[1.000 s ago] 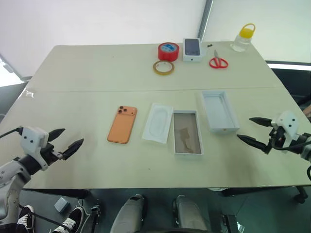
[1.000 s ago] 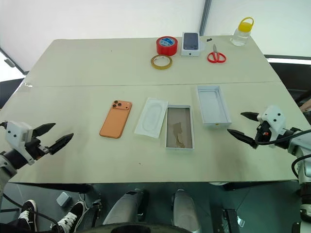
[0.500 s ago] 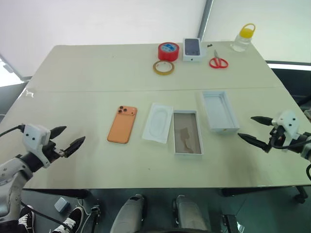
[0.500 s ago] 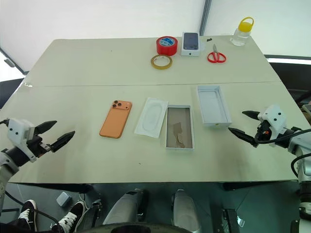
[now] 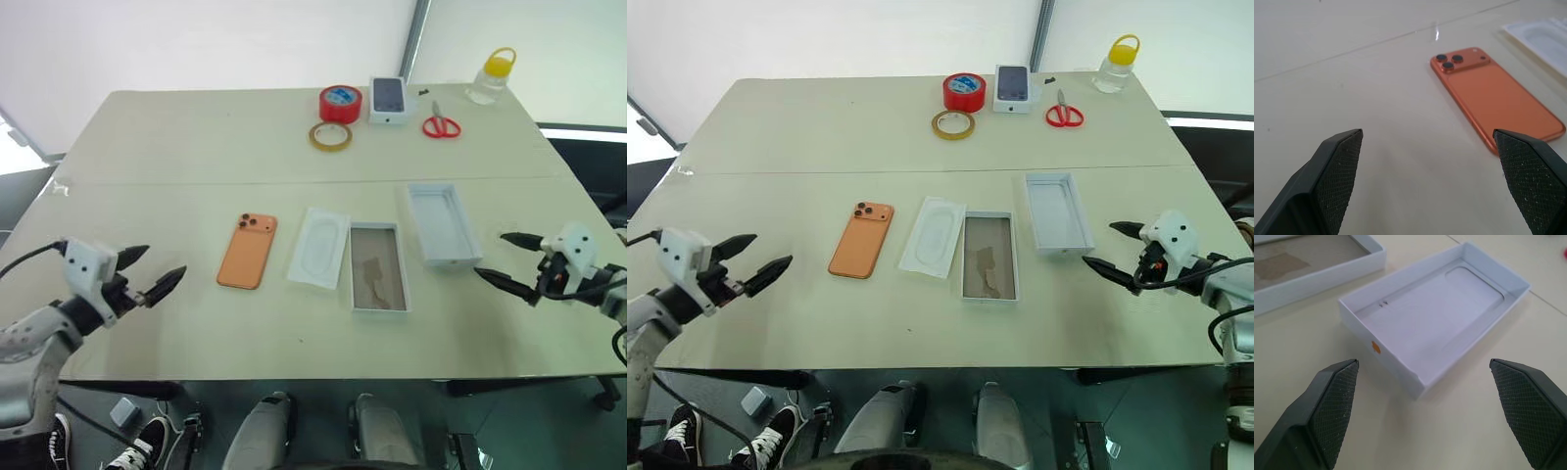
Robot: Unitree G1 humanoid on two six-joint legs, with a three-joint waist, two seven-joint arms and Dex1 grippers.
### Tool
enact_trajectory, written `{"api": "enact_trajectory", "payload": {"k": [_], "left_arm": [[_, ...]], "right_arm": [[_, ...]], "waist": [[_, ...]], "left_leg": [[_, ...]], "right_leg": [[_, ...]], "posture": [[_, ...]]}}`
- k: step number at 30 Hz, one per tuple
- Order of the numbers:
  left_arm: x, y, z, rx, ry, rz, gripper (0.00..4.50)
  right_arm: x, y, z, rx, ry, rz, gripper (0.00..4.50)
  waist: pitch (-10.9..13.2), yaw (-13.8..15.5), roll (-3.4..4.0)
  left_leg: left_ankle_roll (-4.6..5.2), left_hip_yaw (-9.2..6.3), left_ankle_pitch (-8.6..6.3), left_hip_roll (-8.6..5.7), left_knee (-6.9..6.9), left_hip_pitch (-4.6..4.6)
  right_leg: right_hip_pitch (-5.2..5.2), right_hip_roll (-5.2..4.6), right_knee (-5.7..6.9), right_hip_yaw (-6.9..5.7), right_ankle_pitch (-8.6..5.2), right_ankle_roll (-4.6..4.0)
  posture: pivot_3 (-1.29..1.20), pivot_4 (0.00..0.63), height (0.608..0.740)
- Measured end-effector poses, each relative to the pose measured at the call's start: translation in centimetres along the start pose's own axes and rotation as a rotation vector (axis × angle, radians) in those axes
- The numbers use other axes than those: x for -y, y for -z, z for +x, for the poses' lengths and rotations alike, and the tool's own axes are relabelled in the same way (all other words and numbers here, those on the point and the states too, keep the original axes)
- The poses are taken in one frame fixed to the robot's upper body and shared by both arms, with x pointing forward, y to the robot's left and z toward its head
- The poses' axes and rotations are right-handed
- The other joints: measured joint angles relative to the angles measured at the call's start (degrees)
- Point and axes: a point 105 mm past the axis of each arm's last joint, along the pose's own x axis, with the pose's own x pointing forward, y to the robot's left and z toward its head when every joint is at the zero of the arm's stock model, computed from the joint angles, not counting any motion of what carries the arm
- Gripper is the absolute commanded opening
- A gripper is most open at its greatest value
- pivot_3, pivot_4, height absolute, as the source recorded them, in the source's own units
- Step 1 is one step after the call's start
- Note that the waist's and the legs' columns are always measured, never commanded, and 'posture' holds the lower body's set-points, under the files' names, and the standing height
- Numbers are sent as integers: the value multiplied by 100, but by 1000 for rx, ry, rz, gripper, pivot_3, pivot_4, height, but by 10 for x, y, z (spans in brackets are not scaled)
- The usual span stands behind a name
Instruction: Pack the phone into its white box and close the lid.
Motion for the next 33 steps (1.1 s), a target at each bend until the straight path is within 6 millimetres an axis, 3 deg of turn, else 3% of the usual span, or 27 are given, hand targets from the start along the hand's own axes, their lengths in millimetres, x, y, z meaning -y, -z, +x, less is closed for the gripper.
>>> {"api": "enact_trajectory", "payload": {"k": [3,7,10,13,17,26,33], "left_arm": [[27,-5,22,-40,83,25,4500],[45,3,49,-112,106,-72,4500],[70,-10,81,-90,168,-121,4500],[73,-21,100,-89,161,-161,4500],[78,-16,120,-170,191,-296,4500],[116,-4,135,-285,338,-533,4500],[122,0,130,-327,381,-617,4500]], "right_arm": [[-9,-30,19,62,-56,-77,4475],[-31,-54,46,125,-138,-136,4475],[-53,-76,71,196,-218,-161,4475],[-56,-84,80,215,-227,-171,4475],[-59,-86,85,220,-230,-160,4475],[-66,-88,89,229,-230,-151,4475],[-66,-86,90,217,-216,-156,4475]], "waist": [[0,-33,1],[1,2,-1],[3,20,-5],[7,15,-14],[9,8,-16],[9,-10,-17],[9,-8,-17]], "left_leg": [[-1,1,0,1,-1,1],[-2,-4,1,2,5,0],[-3,-5,2,-3,11,-3],[-23,-5,13,-4,10,-5],[-33,-6,21,-3,11,-5],[-40,-8,24,-2,13,-5],[-41,-8,25,-2,12,-4]], "right_leg": [[-2,4,2,3,1,1],[-1,9,6,-1,1,2],[2,8,5,-3,1,3],[-2,8,2,-4,1,5],[-3,12,7,-4,1,5],[-4,14,11,-3,1,5],[-4,15,11,-3,1,5]], "posture": [[0,150,740],[0,150,740],[0,150,740],[0,150,740],[0,150,740],[0,150,740],[0,150,740]]}}
